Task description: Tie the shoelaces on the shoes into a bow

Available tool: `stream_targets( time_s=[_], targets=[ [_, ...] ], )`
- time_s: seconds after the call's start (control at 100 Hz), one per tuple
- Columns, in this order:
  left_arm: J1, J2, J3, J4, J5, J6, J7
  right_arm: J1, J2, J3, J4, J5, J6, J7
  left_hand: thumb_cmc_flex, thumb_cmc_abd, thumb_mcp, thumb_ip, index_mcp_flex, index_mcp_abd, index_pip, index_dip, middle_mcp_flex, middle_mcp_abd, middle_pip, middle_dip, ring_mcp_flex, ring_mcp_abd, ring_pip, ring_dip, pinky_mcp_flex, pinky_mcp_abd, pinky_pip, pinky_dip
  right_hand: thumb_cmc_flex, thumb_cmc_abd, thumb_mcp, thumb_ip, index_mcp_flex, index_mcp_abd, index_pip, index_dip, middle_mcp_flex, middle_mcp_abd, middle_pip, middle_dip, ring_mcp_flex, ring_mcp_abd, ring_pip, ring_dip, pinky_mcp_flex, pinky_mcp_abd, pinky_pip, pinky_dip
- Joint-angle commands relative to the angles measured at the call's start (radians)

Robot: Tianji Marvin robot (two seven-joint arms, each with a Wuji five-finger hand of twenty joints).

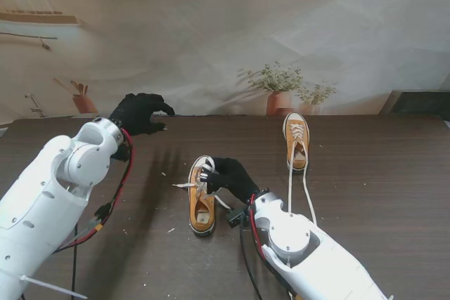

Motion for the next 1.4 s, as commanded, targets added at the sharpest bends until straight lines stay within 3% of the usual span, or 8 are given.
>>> stream_targets(
  time_s=[0.0,0.24,0.38,0.49,0.83,0.93,1.15,1.39],
  targets=[
    [0.081,0.008,-0.003,-0.029,-0.021,0.023,0.025,0.007,-0.002,-0.005,0.004,0.001,-0.003,0.01,0.07,-0.044,0.114,0.007,0.029,-0.111,0.079,0.031,0.023,-0.015,0.021,0.005,0.035,0.001,0.024,0.003,0.009,0.023,0.032,-0.015,0.042,0.002,0.056,-0.014,0.024,-0.113,0.019,0.041,0.016,-0.005,0.004,-0.006,-0.021,-0.015,-0.012,-0.013,-0.012,-0.018,-0.006,-0.008],
    [0.344,-0.036,-0.108,-0.061,-0.166,-0.107,0.261,0.01,-0.012,-0.006,-0.005,-0.004,0.003,-0.029,0.169,-0.087,0.294,0.001,0.086,-0.223,0.435,0.203,0.092,-0.024,0.071,0.012,0.068,0.01,0.067,-0.004,0.018,0.049,0.095,-0.054,0.052,0.016,0.031,-0.007,0.016,-0.104,0.014,0.026,0.022,0.0,-0.001,-0.008,-0.019,-0.007,-0.015,-0.013,-0.016,-0.012,-0.007,-0.005],
    [0.446,-0.05,-0.134,-0.041,-0.221,-0.181,0.318,0.009,-0.006,-0.002,-0.016,-0.029,-0.009,-0.029,0.027,-0.011,-0.045,-0.013,-0.013,-0.046,0.168,0.037,0.018,0.006,0.048,0.007,0.01,0.018,0.051,-0.005,-0.03,0.036,0.072,-0.062,0.055,0.026,0.019,-0.005,0.012,-0.101,0.012,0.015,0.024,0.001,-0.003,-0.009,-0.019,-0.005,-0.018,-0.014,-0.016,-0.01,-0.008,-0.004],
    [0.483,-0.074,-0.116,0.001,-0.311,-0.211,0.392,0.008,0.0,-0.001,-0.025,-0.051,-0.017,-0.027,-0.025,0.023,-0.092,0.022,-0.022,0.006,0.079,0.007,-0.011,0.025,0.041,0.012,-0.019,0.029,0.042,0.004,-0.059,0.036,0.046,-0.046,0.06,0.032,0.007,-0.002,0.006,-0.096,0.011,0.003,0.027,0.002,-0.008,-0.012,-0.021,0.0,-0.027,-0.017,-0.021,-0.008,-0.015,-0.007],
    [0.495,-0.14,-0.008,0.105,-0.532,-0.419,0.548,0.011,0.009,-0.009,-0.033,-0.119,-0.02,-0.029,-0.024,-0.069,-0.002,0.013,0.006,-0.175,0.138,0.017,-0.022,-0.017,0.053,0.018,-0.041,0.005,0.029,0.015,-0.079,0.018,-0.006,-0.012,0.065,0.037,-0.006,0.002,0.002,-0.094,0.016,-0.015,0.035,0.001,-0.017,-0.018,-0.021,-0.001,-0.036,-0.019,-0.022,-0.006,-0.022,-0.01],
    [0.491,-0.146,0.015,0.108,-0.578,-0.451,0.537,0.011,0.01,-0.013,-0.03,-0.134,-0.021,-0.031,-0.011,-0.092,-0.006,-0.021,0.044,-0.215,0.196,0.03,-0.016,-0.031,0.061,0.017,-0.041,-0.001,0.03,0.016,-0.079,0.015,-0.029,0.0,0.065,0.037,-0.005,0.003,0.002,-0.094,0.018,-0.018,0.037,0.002,-0.017,-0.019,-0.018,0.0,-0.038,-0.02,-0.022,-0.006,-0.023,-0.01],
    [0.466,-0.155,0.069,0.117,-0.669,-0.451,0.518,0.006,0.009,-0.023,-0.021,-0.141,-0.026,-0.034,0.001,-0.005,-0.08,-0.018,0.006,-0.149,0.174,-0.007,-0.032,-0.021,0.067,0.02,-0.054,-0.003,0.034,0.024,-0.087,0.009,-0.056,0.029,0.065,0.035,-0.004,0.003,0.003,-0.095,0.023,-0.025,0.039,0.003,-0.017,-0.02,-0.014,0.003,-0.045,-0.021,-0.022,-0.006,-0.023,-0.01],
    [0.456,-0.188,0.099,0.108,-0.713,-0.434,0.61,0.009,0.009,-0.039,-0.017,-0.143,-0.03,-0.027,-0.016,-0.055,-0.041,-0.011,0.004,-0.153,0.21,0.019,-0.027,-0.023,0.095,0.036,-0.052,-0.001,0.057,0.039,-0.088,0.009,-0.036,0.069,0.065,0.033,-0.003,0.003,0.003,-0.094,0.027,-0.028,0.04,0.004,-0.018,-0.021,-0.014,0.003,-0.045,-0.02,-0.022,-0.006,-0.023,-0.01]
  ],
)
